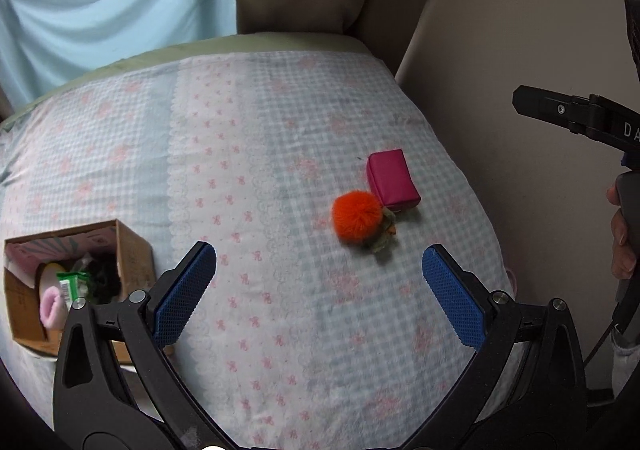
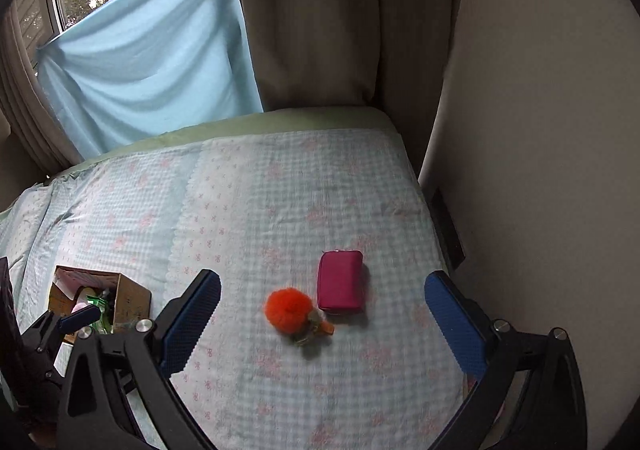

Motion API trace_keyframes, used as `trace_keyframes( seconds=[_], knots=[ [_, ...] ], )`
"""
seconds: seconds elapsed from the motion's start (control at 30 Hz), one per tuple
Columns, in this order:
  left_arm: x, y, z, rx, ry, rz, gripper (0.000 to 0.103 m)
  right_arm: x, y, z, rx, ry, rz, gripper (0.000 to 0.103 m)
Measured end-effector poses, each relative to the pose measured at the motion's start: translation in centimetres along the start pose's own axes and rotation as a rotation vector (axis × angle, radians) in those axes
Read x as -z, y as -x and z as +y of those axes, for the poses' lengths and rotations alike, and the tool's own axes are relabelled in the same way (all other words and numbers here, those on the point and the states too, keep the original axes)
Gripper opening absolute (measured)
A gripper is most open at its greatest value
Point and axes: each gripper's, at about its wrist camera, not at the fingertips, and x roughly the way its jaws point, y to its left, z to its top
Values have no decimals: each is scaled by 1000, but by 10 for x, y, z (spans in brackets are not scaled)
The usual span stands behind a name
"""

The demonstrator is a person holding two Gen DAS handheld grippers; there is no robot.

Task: Organize soft objects
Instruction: 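Move both tools toward the orange pompom and magenta pouch, then grasp the orange pompom with the left tool while the right tool grasps the magenta pouch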

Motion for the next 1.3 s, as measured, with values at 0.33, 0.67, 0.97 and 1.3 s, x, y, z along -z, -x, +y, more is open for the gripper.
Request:
trace_keyframes(
  seconds=[0.33, 0.67, 0.97, 1.3],
  knots=[
    [7, -155, -31, 91, -62, 70, 103, 16, -148, -41, -76, 31, 133, 102],
    [10, -235, -37, 146, -66, 93, 87, 46, -245, -52, -120, -35, 249, 100],
    [9, -248, -35, 162, -72, 84, 42, 58, -264, -41, -110, -6, 255, 62],
    [0, -239, -25, 170, -31, 52, 35, 59, -254, -40, -130, -13, 222, 42]
  ],
)
